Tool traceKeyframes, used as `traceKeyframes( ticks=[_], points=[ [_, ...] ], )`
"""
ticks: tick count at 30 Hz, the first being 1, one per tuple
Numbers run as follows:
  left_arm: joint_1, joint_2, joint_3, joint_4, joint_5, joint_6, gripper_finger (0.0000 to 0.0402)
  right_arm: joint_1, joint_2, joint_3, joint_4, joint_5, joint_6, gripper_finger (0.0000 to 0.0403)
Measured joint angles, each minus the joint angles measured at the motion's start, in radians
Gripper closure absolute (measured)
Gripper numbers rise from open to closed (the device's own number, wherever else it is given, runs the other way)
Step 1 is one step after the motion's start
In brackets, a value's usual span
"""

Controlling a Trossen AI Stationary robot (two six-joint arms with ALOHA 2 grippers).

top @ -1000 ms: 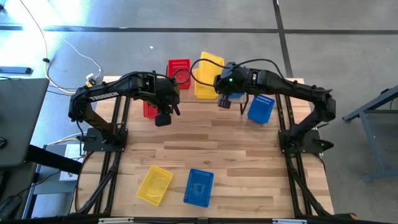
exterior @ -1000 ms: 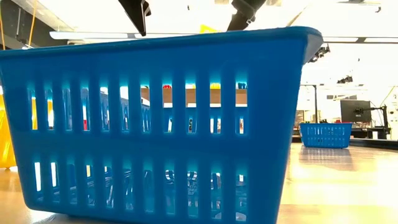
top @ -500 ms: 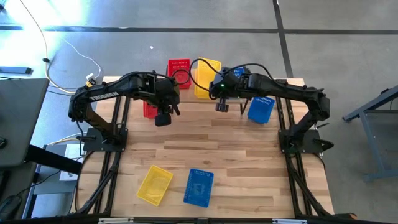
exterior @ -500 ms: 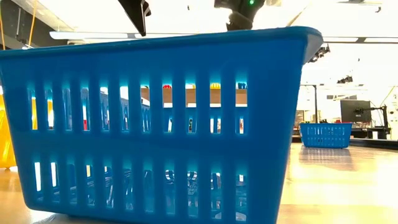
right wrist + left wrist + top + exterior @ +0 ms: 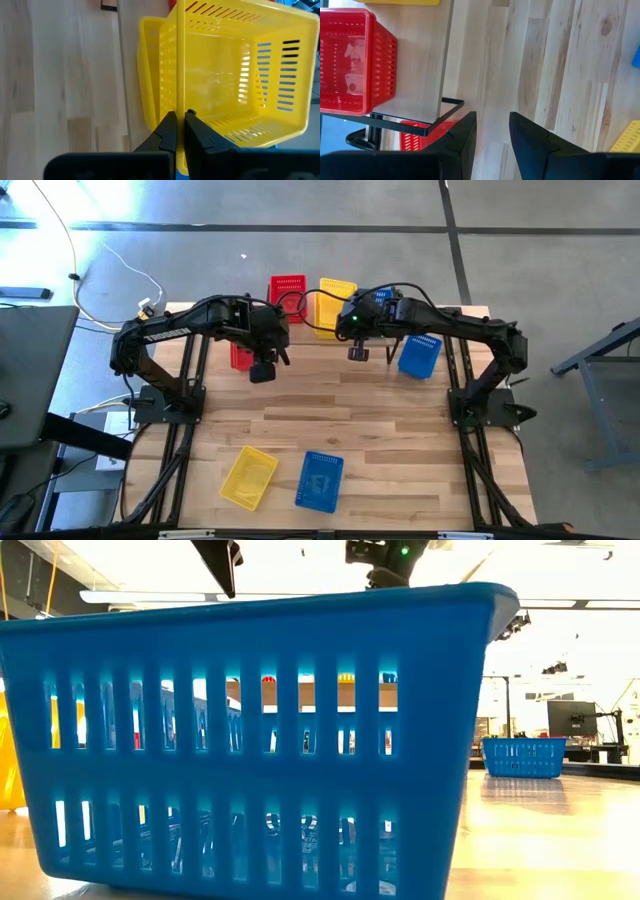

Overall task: Stack baskets on shelf by color
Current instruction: Stack the right yellow bin on top of the yellow bin on the shelf

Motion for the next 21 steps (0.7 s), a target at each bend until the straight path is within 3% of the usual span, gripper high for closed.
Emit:
traceKeyframes(
  ticks=[11, 21],
  points=[
    [0.0, 0.0, 0.0, -0.001, 0.0, 0.002, 0.0296, 0.0, 0.005, 0.0, 0.006, 0.024, -0.004, 0.0397],
    [0.0, 0.0, 0.0, -0.001, 0.0, 0.002, 0.0296, 0.0, 0.005, 0.0, 0.072, 0.03, -0.02, 0.0325]
  ],
)
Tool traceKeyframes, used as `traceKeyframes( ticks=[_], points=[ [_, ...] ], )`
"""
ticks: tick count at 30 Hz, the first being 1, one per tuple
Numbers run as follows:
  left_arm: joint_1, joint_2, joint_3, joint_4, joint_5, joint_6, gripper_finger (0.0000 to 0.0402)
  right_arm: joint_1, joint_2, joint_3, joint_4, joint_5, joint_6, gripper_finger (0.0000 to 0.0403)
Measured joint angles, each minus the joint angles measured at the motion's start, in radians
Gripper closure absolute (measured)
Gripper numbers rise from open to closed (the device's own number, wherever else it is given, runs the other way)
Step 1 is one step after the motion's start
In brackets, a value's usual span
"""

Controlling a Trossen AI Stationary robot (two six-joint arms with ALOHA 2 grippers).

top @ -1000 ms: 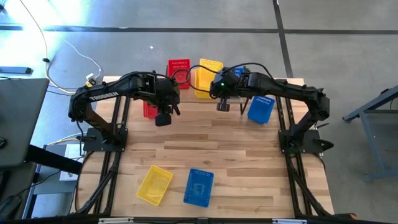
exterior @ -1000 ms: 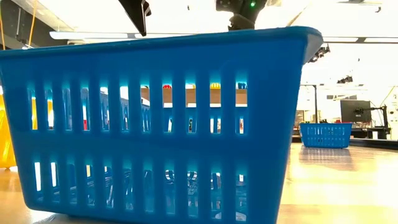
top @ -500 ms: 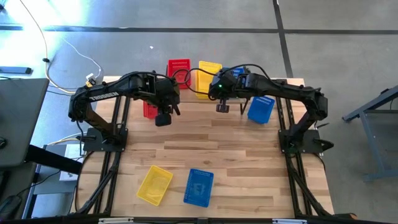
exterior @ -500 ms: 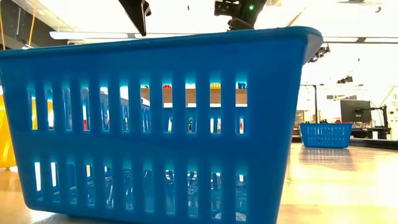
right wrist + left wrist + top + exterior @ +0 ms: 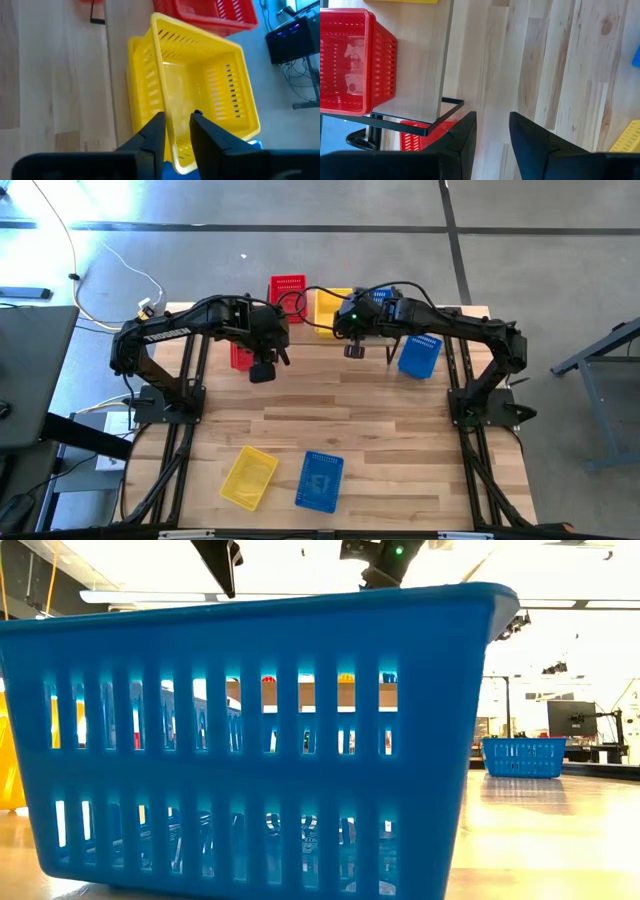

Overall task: Stack baskets on shelf by color
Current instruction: Stack the right yellow bin on top of the yellow bin on the shelf, then stack the bottom blue bin on top of the blue bin on the shelf

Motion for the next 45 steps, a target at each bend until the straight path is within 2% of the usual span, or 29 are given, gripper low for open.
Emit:
traceKeyframes(
  ticks=[4, 9, 12, 20, 30, 35, 42, 45],
  points=[
    [0.0, 0.0, 0.0, 0.0, 0.0, -0.002, 0.0296, 0.0, -0.001, 0.0, 0.013, 0.003, -0.025, 0.0317],
    [0.0, 0.0, 0.0, 0.0, 0.033, -0.002, 0.0296, 0.01, -0.015, 0.0, 0.005, 0.094, -0.028, 0.0316],
    [-0.009, 0.0, 0.0, 0.001, 0.056, -0.002, 0.0296, 0.02, -0.022, 0.0, 0.004, 0.107, -0.028, 0.0316],
    [-0.05, 0.0, 0.0, 0.001, 0.056, -0.037, 0.0296, 0.026, -0.027, 0.0, 0.003, -0.015, 0.015, 0.0316],
    [-0.155, 0.0, 0.0, 0.023, 0.066, -0.12, 0.0296, 0.07, -0.09, 0.0, -0.019, -0.017, 0.115, 0.0316],
    [-0.229, 0.0, 0.0, 0.031, 0.062, -0.113, 0.0296, 0.126, -0.131, 0.0, -0.093, -0.046, 0.225, 0.0316],
    [-0.36, 0.0, 0.0, 0.114, 0.048, -0.07, 0.0296, 0.245, -0.15, 0.0, -0.196, -0.169, 0.403, 0.0316],
    [-0.416, 0.0, 0.0, 0.151, 0.048, -0.047, 0.0296, 0.311, -0.15, 0.0, -0.209, -0.186, 0.454, 0.0316]
  ],
)
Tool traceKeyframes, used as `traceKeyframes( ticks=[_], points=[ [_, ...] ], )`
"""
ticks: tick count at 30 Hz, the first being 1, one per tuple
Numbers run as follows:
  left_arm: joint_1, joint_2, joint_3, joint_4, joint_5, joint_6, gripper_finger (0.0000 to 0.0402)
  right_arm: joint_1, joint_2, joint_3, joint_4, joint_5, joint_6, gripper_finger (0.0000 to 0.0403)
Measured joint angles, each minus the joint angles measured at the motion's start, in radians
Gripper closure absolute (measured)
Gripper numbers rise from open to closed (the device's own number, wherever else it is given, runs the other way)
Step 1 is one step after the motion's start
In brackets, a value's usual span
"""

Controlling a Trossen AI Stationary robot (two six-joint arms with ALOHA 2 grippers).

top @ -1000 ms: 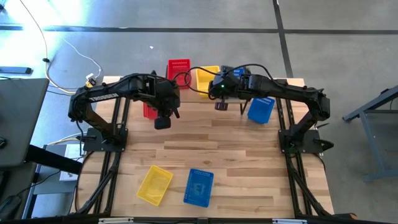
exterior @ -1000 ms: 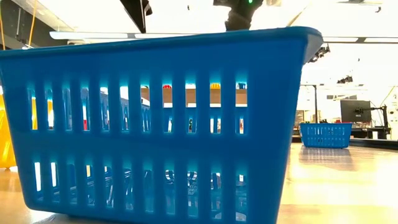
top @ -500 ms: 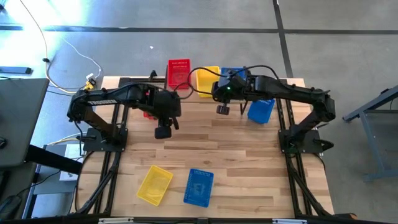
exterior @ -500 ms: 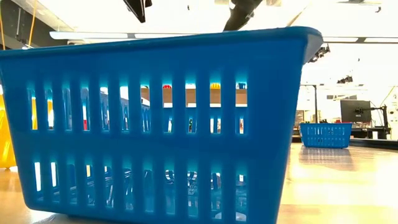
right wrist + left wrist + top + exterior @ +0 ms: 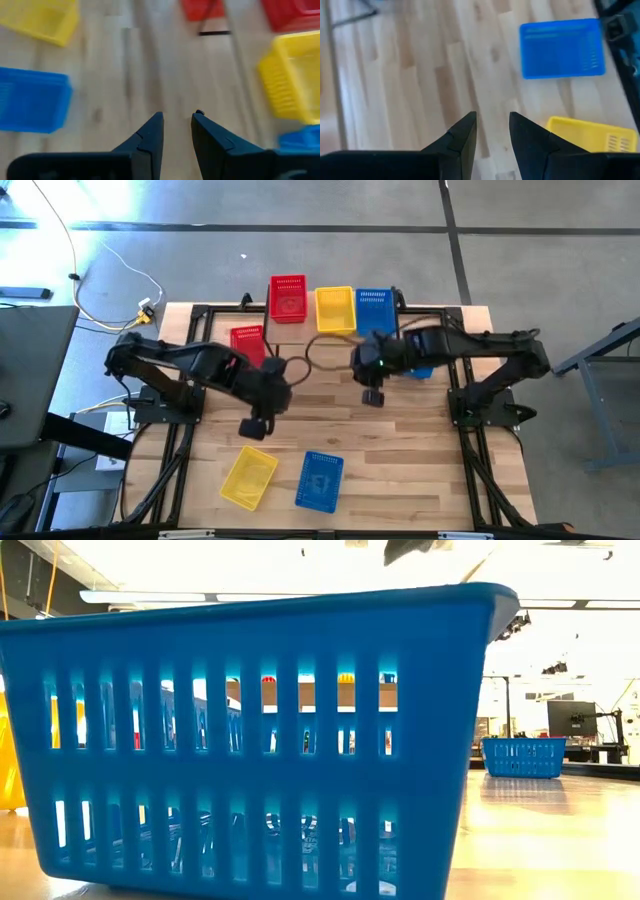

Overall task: Stack baskets on shelf by color
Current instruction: Stack the bottom blue bin on top of the blue bin on the shelf

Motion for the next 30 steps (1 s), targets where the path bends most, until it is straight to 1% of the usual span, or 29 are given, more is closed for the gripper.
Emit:
traceKeyframes(
  ticks=[7, 12, 16, 20, 23, 28, 30],
  points=[
    [-0.104, 0.0, 0.0, 0.011, -0.007, 0.023, 0.0296, 0.145, 0.0, 0.0, 0.004, -0.007, 0.096, 0.0316],
    [-0.168, 0.0, 0.0, 0.029, -0.078, 0.019, 0.0296, 0.235, 0.0, 0.0, 0.006, -0.007, 0.158, 0.0316],
    [-0.207, 0.0, 0.0, 0.064, -0.093, -0.027, 0.0296, 0.295, 0.005, 0.0, 0.019, -0.005, 0.224, 0.0316],
    [-0.232, 0.016, 0.001, 0.093, -0.099, -0.076, 0.0296, 0.352, 0.014, 0.0, 0.02, 0.035, 0.293, 0.0316],
    [-0.241, 0.024, 0.001, 0.098, -0.116, -0.171, 0.0296, 0.387, 0.018, 0.0, 0.022, 0.065, 0.336, 0.0316],
    [-0.239, 0.048, 0.001, 0.112, -0.17, -0.49, 0.0296, 0.443, 0.029, 0.0, 0.03, 0.13, 0.378, 0.0316],
    [-0.24, 0.057, -0.001, 0.104, -0.188, -0.583, 0.0296, 0.458, 0.035, 0.0, 0.03, 0.141, 0.395, 0.0316]
  ],
)
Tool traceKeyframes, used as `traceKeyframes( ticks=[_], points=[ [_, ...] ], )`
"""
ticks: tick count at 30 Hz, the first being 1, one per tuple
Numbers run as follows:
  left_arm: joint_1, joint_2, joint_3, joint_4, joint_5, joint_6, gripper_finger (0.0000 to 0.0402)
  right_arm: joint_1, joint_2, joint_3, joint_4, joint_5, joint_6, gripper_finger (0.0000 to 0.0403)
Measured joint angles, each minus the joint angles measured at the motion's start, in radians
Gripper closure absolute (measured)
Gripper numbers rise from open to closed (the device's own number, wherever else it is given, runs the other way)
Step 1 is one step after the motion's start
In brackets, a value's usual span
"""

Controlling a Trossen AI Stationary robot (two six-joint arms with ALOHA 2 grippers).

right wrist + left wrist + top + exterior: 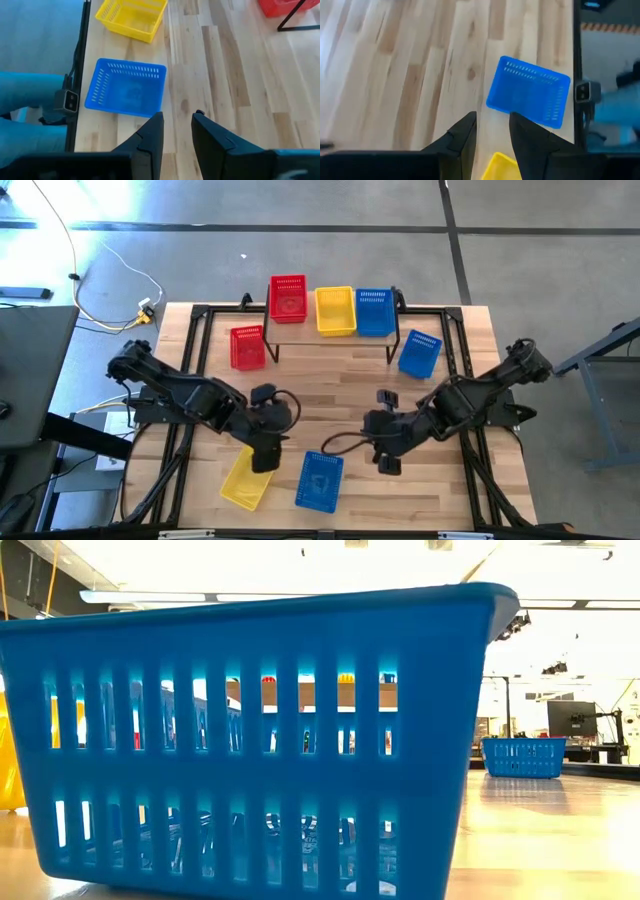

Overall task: Stack baskets on shelf by color
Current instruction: Stack the bottom blue bin on top of the blue bin on the shelf

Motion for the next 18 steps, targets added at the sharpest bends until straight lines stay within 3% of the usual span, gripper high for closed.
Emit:
traceKeyframes(
  ticks=[7, 18],
  points=[
    [-0.005, 0.055, 0.001, 0.008, -0.019, -0.23, 0.0296, 0.031, 0.019, 0.0, 0.012, 0.043, 0.033, 0.0316],
    [-0.054, 0.191, 0.001, 0.009, -0.046, -0.356, 0.0296, 0.045, 0.047, 0.0, 0.037, 0.072, 0.027, 0.0316]
  ],
)
